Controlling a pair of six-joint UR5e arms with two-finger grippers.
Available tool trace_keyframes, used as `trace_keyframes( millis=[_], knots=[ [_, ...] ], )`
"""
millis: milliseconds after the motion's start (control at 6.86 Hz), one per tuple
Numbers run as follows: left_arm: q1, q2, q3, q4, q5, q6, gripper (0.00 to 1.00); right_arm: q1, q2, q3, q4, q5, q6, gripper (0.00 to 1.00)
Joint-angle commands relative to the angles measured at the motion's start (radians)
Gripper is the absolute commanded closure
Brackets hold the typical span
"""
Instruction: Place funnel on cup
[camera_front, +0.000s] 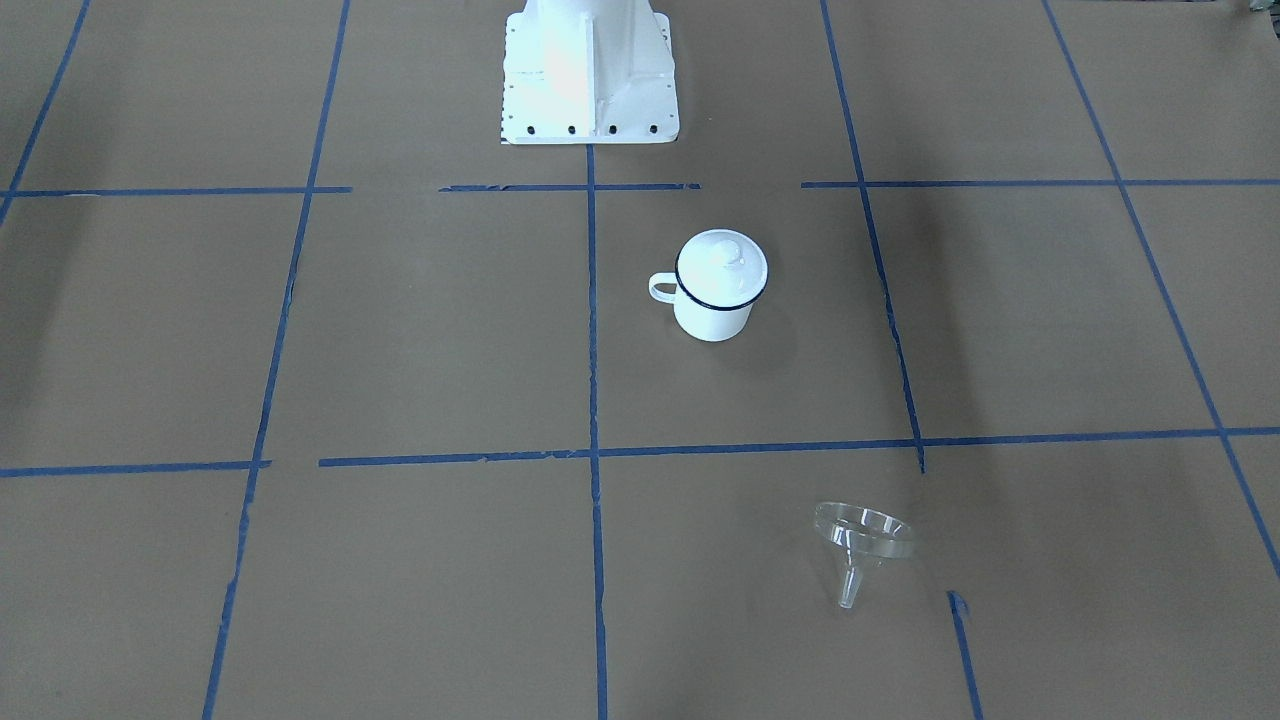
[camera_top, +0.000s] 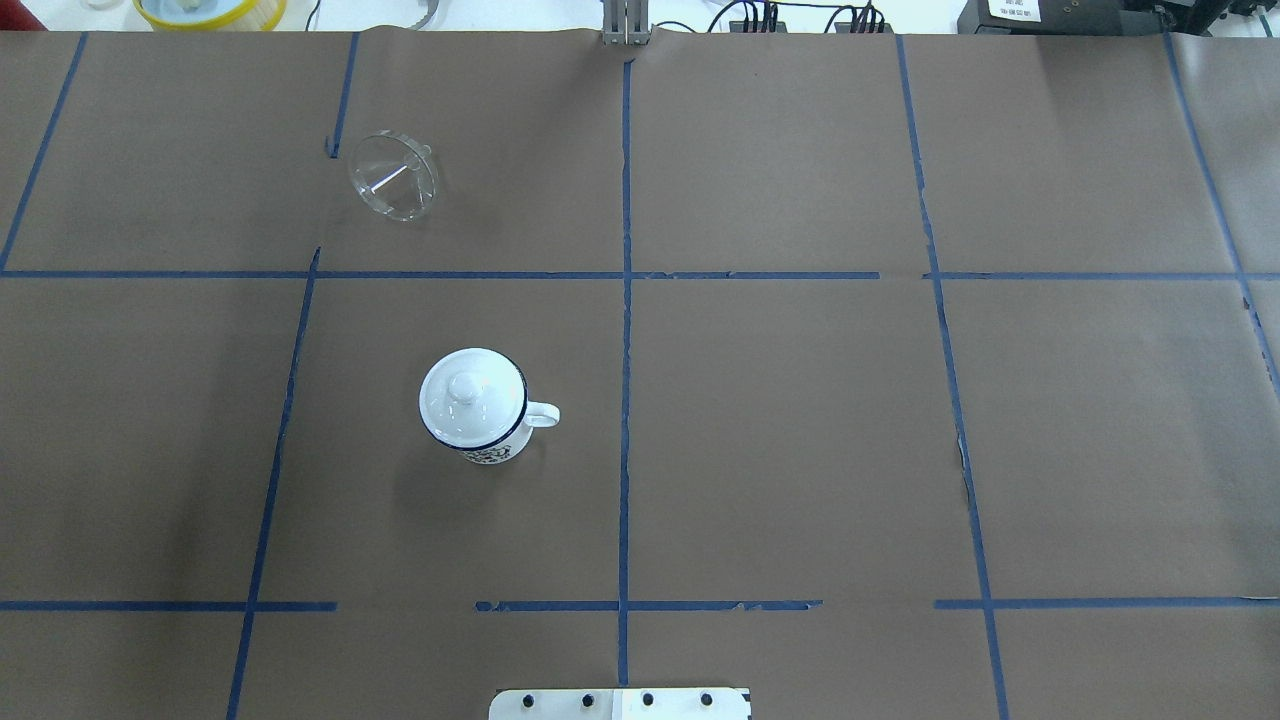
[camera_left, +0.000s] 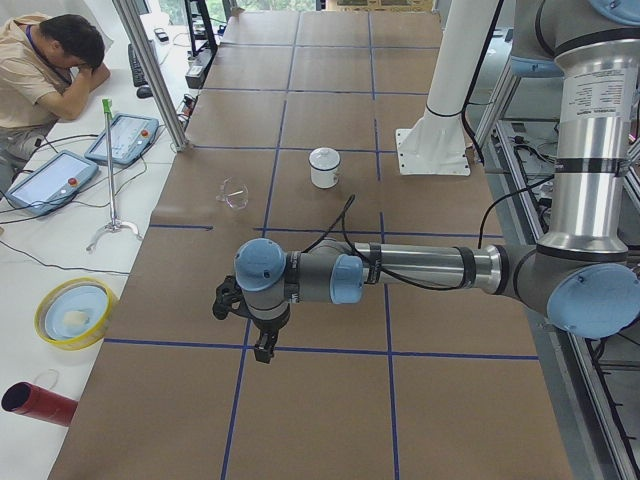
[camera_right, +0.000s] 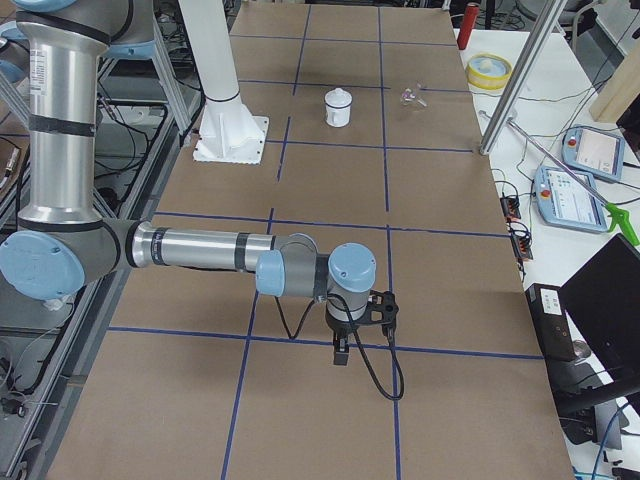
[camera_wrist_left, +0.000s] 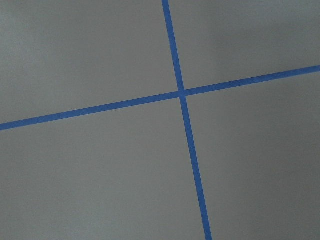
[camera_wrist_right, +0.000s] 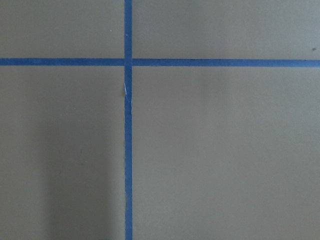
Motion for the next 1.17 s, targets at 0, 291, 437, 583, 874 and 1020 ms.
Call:
trace_keyframes(
  millis=[0,291,437,583,874,1020],
  knots=[
    [0.000,-0.010,-0.020,-0.006,-0.001,-0.001,0.00,0.000,0.000,0.001,0.000,0.000,0.000,0.00],
    [0.000,-0.009,-0.053,-0.006,-0.004,-0.001,0.00,0.000,0.000,0.001,0.000,0.000,0.000,0.00],
    [0.000,-0.025,-0.082,-0.006,0.007,-0.001,0.00,0.000,0.000,0.001,0.000,0.000,0.000,0.00],
    [0.000,-0.064,-0.121,-0.062,0.007,0.002,0.00,0.000,0.000,0.001,0.000,0.000,0.000,0.00],
    [-0.001,-0.171,-0.079,-0.275,0.030,-0.009,0.00,0.000,0.000,0.001,0.000,0.000,0.000,0.00],
    [0.000,-0.174,-0.135,-0.288,0.016,-0.275,0.00,0.000,0.000,-0.001,0.000,0.000,0.000,0.00]
  ],
)
